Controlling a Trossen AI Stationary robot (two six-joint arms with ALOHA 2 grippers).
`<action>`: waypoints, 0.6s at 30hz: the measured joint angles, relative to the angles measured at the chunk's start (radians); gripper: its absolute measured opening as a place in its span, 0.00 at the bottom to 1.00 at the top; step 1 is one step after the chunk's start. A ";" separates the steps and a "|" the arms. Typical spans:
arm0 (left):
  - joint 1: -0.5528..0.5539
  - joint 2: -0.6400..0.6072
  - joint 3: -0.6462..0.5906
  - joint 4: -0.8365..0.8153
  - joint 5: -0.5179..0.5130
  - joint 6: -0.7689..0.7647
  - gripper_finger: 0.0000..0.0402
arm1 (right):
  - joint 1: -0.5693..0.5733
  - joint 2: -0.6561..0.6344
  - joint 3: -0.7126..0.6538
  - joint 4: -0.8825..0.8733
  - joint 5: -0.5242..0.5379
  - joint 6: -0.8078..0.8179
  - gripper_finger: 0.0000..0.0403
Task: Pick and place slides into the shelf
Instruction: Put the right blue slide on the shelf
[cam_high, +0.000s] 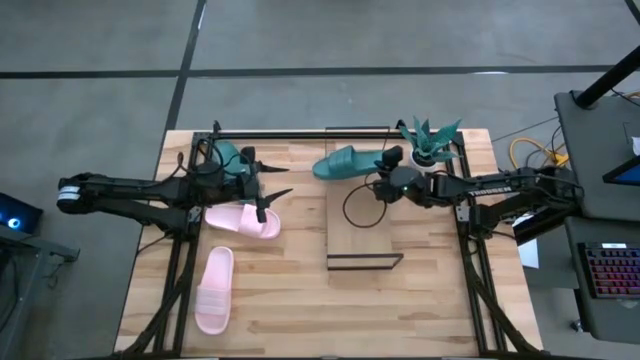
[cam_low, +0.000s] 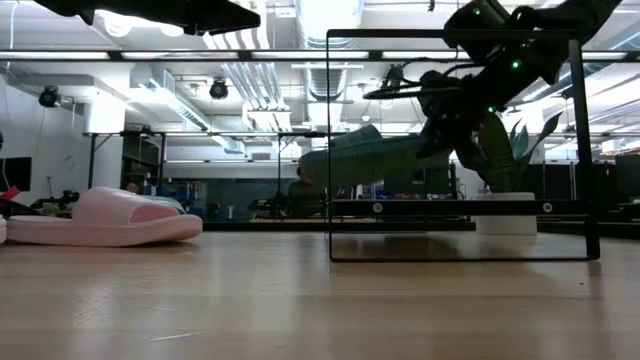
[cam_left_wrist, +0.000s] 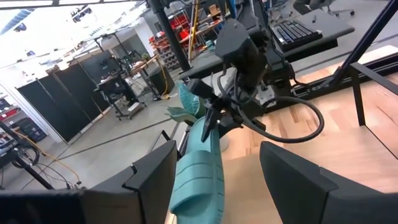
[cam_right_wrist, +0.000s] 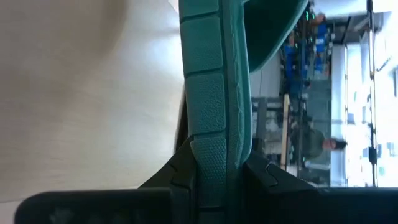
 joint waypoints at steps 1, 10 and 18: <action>0.000 0.000 0.000 0.000 0.000 0.000 0.54 | -0.005 0.000 -0.009 0.020 -0.016 -0.021 0.14; 0.000 0.000 0.000 0.000 0.000 0.001 0.54 | -0.094 0.001 -0.040 0.094 -0.125 -0.061 0.14; 0.000 0.000 -0.001 0.000 0.000 0.001 0.54 | -0.151 0.021 -0.038 0.138 -0.217 -0.100 0.14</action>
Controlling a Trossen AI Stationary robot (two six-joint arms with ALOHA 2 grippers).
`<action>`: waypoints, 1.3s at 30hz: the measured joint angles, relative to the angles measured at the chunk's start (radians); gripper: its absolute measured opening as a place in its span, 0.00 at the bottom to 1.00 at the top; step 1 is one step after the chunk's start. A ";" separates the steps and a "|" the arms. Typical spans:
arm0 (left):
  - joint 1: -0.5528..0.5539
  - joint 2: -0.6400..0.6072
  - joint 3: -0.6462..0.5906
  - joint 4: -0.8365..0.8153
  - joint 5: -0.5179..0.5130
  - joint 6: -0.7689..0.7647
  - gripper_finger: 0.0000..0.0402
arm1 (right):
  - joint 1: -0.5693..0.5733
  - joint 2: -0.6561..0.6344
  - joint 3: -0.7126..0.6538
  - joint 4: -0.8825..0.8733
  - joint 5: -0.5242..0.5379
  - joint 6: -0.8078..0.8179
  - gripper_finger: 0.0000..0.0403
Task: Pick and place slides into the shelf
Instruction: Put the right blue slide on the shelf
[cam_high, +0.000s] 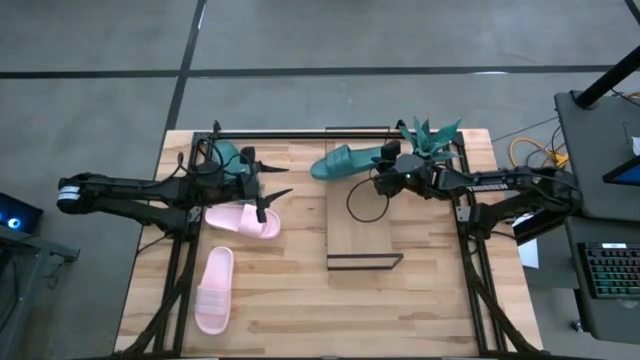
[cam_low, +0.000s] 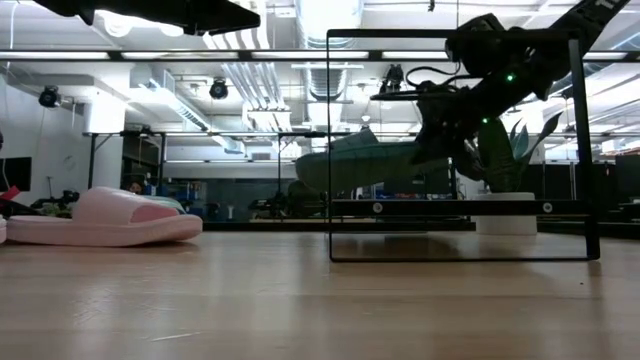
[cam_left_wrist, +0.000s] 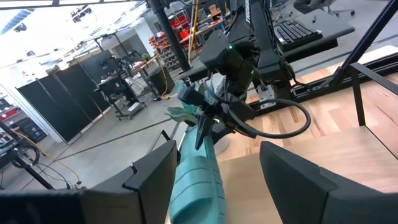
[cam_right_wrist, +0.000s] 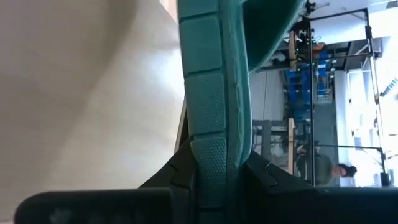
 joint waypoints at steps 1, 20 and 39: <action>0.000 0.000 0.000 0.000 0.000 0.000 0.54 | -0.008 0.005 0.000 0.003 -0.001 -0.009 0.14; 0.000 0.000 -0.001 0.000 0.000 0.000 0.54 | -0.082 0.152 0.008 0.050 0.021 -0.021 0.32; 0.000 0.000 -0.001 -0.045 0.000 0.000 0.54 | -0.083 0.142 0.200 -0.492 0.037 0.345 0.46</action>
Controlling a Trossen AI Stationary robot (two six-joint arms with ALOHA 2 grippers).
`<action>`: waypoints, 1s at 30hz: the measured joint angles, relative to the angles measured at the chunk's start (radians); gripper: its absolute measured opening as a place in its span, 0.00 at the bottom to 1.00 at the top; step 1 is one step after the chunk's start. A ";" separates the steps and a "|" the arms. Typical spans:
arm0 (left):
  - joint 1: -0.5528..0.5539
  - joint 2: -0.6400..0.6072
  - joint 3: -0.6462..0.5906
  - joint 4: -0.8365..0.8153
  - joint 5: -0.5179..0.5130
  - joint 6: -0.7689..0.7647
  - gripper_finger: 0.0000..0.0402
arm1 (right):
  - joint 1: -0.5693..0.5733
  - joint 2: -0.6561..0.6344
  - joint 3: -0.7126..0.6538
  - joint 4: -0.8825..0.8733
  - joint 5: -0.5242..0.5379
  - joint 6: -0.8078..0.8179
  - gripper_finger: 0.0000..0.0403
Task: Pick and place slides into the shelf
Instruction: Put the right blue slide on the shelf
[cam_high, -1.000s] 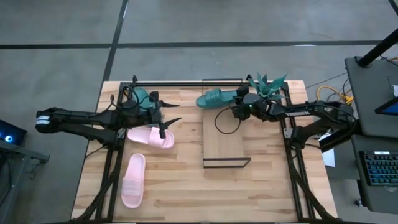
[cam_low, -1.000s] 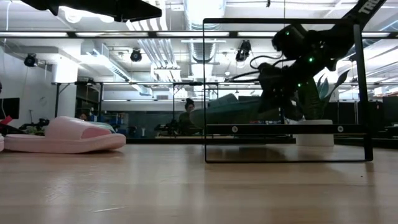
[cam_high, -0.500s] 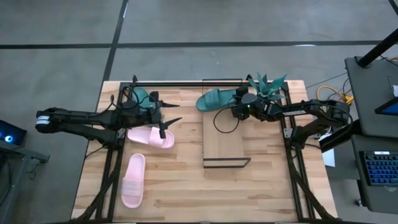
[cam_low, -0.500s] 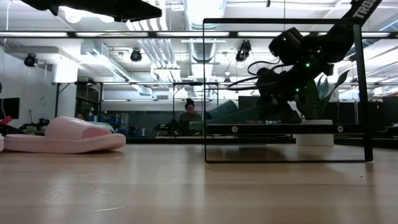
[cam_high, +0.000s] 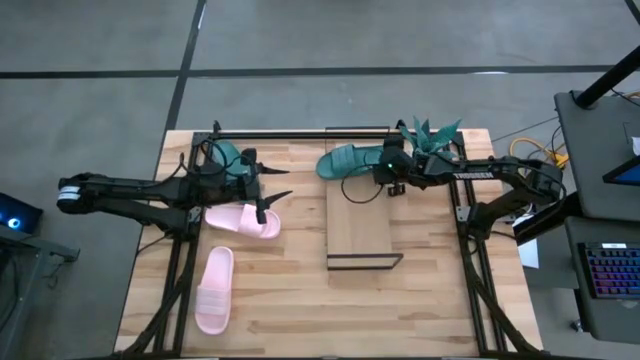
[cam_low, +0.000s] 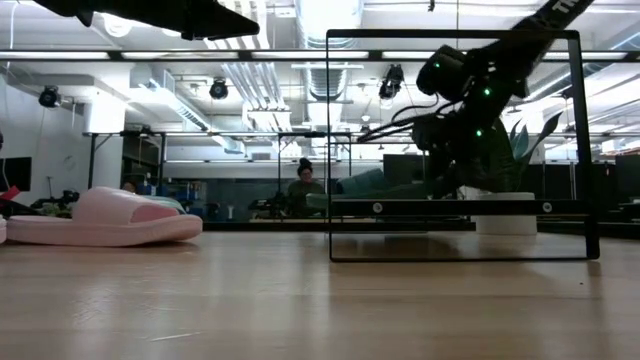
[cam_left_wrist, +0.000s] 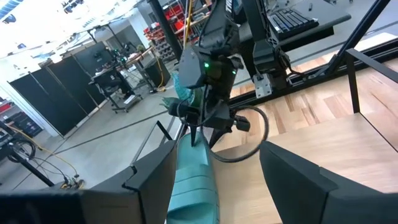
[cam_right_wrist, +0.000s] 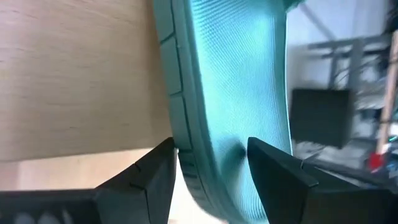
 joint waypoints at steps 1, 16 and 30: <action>0.000 0.000 0.000 0.000 0.000 0.000 0.54 | 0.000 0.000 0.021 -0.043 -0.005 0.027 0.46; 0.000 0.000 0.000 0.000 0.000 -0.001 0.54 | -0.004 -0.001 0.237 -0.178 -0.499 0.476 0.46; 0.000 0.000 -0.009 -0.008 0.000 -0.002 0.54 | -0.127 0.016 0.182 -0.010 -0.644 0.841 0.46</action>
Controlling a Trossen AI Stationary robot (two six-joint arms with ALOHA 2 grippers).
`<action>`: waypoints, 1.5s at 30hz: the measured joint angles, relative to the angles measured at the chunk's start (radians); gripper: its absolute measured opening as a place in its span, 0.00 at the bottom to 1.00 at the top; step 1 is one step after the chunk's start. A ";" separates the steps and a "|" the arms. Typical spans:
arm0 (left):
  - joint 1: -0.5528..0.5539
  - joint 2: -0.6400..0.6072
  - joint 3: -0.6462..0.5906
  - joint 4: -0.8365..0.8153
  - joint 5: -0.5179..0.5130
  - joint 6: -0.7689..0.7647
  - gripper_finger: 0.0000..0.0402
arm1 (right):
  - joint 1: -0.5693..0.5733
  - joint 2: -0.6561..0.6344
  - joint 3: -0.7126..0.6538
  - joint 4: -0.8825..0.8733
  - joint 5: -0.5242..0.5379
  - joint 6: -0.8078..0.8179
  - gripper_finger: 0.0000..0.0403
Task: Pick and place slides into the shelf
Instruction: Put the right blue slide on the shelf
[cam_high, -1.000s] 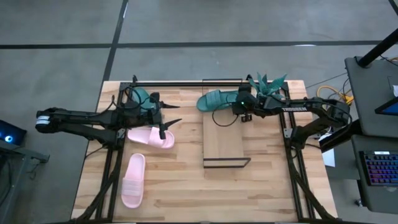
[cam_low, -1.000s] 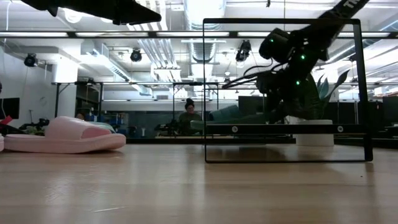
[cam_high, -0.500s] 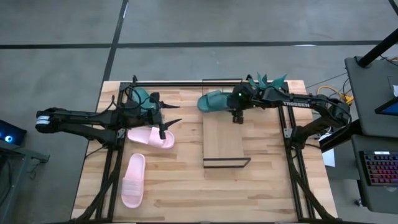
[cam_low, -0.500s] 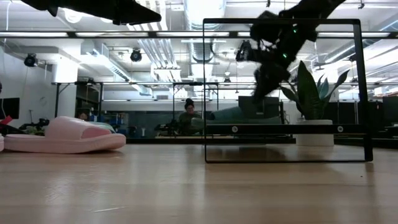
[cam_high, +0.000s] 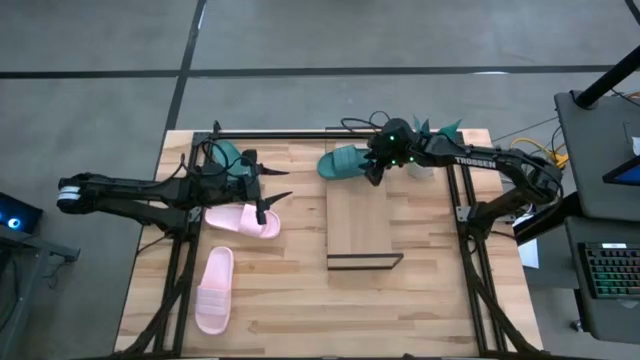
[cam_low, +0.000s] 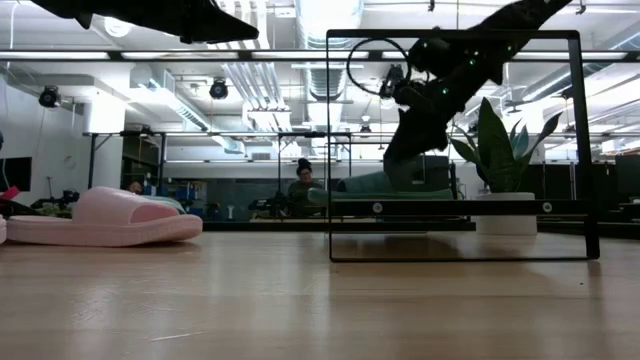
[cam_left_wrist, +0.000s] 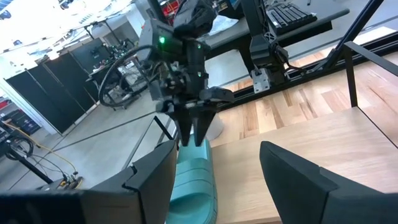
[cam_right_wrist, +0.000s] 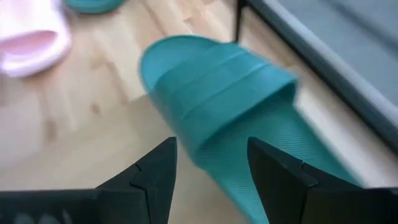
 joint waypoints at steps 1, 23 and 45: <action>0.000 0.000 0.000 0.000 0.000 0.000 0.54 | -0.007 0.006 -0.007 0.013 -0.032 0.013 0.46; 0.000 0.000 -0.001 -0.001 0.000 0.001 0.54 | -0.019 0.158 -0.015 0.174 -0.073 0.081 0.33; 0.000 0.000 -0.002 -0.015 0.000 0.001 0.54 | -0.019 0.151 -0.015 0.230 -0.064 0.019 0.03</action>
